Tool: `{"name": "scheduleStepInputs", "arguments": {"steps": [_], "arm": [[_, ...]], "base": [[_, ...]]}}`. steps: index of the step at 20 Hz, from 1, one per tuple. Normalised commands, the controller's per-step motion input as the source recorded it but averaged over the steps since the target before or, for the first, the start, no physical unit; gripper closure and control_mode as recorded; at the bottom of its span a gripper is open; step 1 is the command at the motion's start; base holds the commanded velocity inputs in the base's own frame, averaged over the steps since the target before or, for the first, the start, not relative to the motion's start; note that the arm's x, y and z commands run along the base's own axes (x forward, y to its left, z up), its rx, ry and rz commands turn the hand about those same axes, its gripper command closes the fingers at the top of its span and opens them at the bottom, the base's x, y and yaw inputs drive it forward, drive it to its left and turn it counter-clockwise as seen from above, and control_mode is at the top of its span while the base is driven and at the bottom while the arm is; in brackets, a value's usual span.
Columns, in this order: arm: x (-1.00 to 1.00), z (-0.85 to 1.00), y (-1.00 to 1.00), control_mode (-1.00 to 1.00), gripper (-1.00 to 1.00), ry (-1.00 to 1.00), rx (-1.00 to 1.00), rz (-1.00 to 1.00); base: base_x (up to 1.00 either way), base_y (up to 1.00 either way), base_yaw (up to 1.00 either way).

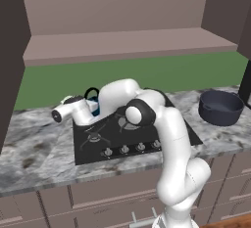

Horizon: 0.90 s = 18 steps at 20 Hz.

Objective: Pick the kettle from the cabinet and place it on a stove burner. Then pick the pot from the counter and place it on another stove burner. Finally, turn both burners on.

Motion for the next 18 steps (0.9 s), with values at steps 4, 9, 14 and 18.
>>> {"name": "scheduleStepInputs", "arguments": {"steps": [4,9,14,18], "arm": [[0.04,-0.02,-0.12,-1.0,-1.0,0.0,0.0,0.0],[0.0,-0.13,-0.03,-1.0,-1.0,-0.02,0.0,0.0],[-0.03,-0.02,-0.02,-1.0,-1.0,-0.04,0.0,0.0],[-0.01,0.0,0.0,-1.0,-1.0,-0.05,0.0,0.0]], "base": [[0.0,0.0,0.0],[0.0,0.0,0.0],[0.0,0.0,0.0],[0.0,0.0,0.0]]}}
